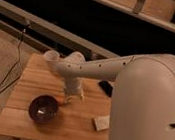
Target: Place the pepper on the white sponge
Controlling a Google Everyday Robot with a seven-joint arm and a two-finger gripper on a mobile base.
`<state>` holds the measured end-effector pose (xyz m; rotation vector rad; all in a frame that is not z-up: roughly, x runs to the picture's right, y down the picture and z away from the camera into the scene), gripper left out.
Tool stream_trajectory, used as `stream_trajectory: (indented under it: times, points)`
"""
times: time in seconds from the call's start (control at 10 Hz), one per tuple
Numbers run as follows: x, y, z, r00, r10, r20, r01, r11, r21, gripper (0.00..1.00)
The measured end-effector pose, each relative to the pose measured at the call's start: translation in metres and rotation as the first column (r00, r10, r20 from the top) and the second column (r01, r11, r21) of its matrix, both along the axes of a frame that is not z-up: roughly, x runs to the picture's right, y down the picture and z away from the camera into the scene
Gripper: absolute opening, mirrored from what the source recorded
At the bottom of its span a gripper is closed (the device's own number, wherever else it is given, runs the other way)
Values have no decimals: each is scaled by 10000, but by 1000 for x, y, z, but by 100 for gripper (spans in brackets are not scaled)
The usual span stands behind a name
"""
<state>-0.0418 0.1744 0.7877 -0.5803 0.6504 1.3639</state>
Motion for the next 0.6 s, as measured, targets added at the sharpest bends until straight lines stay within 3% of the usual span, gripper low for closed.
stream_trajectory:
  times: [0.6]
  points:
    - [-10, 31, 15, 9999, -108, 93, 114, 9973, -719, 65]
